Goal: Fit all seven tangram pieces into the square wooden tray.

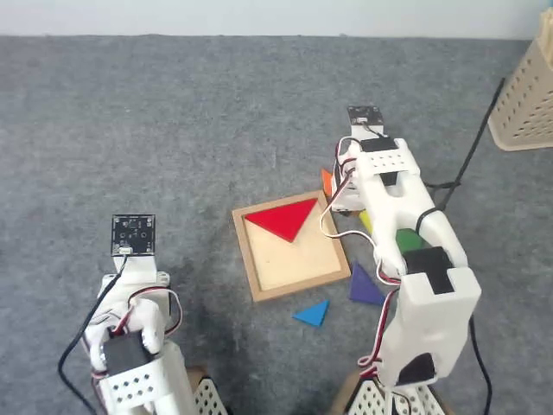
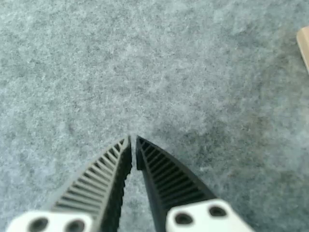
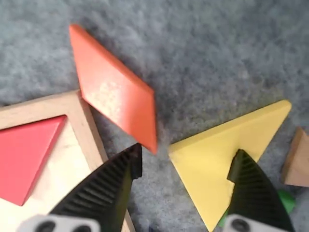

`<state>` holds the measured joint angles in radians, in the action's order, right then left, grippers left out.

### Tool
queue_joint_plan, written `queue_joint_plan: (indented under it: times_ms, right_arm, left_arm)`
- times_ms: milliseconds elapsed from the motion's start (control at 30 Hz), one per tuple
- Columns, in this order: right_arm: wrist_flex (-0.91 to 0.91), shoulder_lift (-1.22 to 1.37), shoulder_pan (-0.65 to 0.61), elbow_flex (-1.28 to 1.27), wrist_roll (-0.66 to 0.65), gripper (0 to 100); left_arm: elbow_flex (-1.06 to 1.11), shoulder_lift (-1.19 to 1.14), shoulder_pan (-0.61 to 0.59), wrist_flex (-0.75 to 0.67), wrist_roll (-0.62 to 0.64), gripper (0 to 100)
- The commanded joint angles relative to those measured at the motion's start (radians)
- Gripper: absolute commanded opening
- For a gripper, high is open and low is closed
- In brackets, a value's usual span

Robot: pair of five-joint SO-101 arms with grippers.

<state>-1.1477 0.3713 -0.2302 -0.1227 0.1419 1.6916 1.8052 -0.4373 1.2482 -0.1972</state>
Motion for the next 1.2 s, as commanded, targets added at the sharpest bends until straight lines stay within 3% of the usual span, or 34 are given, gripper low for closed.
queue_joint_plan:
  times_ms: [0,233,700,1167]
  right_arm:
    - [-0.021,-0.099,0.05,0.018,-0.011,28.7]
    - [0.071,-0.193,0.111,-0.115,-0.011,28.6]
    - [0.147,-0.191,0.038,-0.141,-0.011,28.8]
    - [0.101,-0.045,0.076,-0.103,-0.012,28.5]
  left_arm:
    - [-0.007,0.014,-0.005,0.008,-0.005,1]
    - [-0.007,0.014,-0.005,0.008,-0.005,1]
    - [-0.007,0.014,-0.005,0.008,-0.005,1]
    - [-0.007,0.014,-0.005,0.008,-0.005,1]
